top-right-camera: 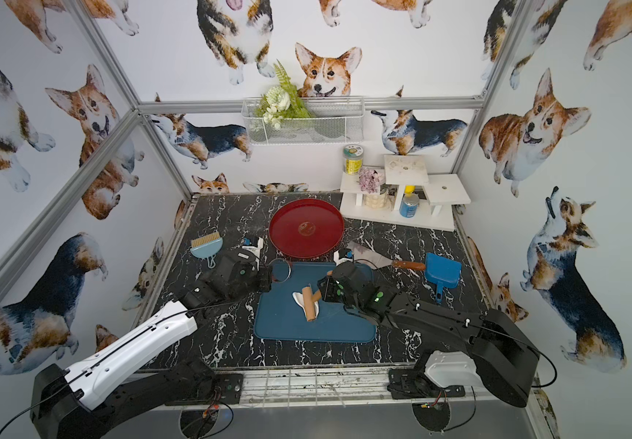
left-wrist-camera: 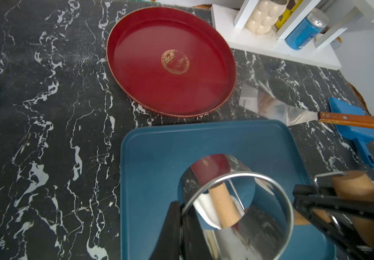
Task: Roll out the dumpling wrappers from the dough
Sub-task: Remove the dumpling wrapper from the work surface.
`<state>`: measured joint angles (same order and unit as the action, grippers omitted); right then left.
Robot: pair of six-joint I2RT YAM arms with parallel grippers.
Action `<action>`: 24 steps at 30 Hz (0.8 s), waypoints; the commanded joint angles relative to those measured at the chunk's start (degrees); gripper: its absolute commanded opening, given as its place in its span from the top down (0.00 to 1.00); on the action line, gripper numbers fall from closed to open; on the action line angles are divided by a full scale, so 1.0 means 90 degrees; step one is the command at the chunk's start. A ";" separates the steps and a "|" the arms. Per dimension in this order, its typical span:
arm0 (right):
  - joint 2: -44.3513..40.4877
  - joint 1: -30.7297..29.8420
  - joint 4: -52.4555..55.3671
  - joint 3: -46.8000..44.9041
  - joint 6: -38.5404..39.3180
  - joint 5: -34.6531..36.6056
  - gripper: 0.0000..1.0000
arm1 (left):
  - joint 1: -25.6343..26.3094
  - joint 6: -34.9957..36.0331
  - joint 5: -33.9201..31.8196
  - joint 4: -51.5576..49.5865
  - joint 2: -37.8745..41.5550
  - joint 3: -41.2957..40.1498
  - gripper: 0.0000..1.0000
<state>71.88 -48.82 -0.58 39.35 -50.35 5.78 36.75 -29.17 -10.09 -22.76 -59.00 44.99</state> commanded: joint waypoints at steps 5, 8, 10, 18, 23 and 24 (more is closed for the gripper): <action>0.0036 0.0062 0.0358 -0.0037 0.0313 0.0526 1.00 | -0.0010 -0.0200 0.0210 -0.0125 0.0251 -0.0312 1.00; 0.0080 0.0077 0.0896 -0.0017 0.0704 0.0495 1.00 | -0.0008 -0.0205 0.0368 -0.0018 0.0214 -0.0312 1.00; 0.0128 0.0082 0.1218 0.0002 0.0883 0.0510 1.00 | -0.0010 -0.0217 0.0491 0.0055 0.0134 -0.0312 1.00; 0.0162 0.0015 0.1171 -0.0144 0.0915 0.0324 1.00 | 0.0184 -0.0304 0.0684 0.0293 -0.0287 -0.0653 1.00; 0.0256 -0.0006 0.1111 -0.0144 0.0854 0.0285 1.00 | 0.0368 -0.0295 0.0409 0.0168 -0.0583 -0.0656 1.00; 0.0262 -0.0006 0.1105 -0.0144 0.0849 0.0295 1.00 | 0.0405 -0.0294 0.0325 0.0130 -0.0654 -0.0650 1.00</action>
<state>73.49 -48.75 -0.03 38.65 -45.80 6.92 39.86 -31.83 -4.95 -21.47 -63.81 39.11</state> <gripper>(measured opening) 0.330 0.085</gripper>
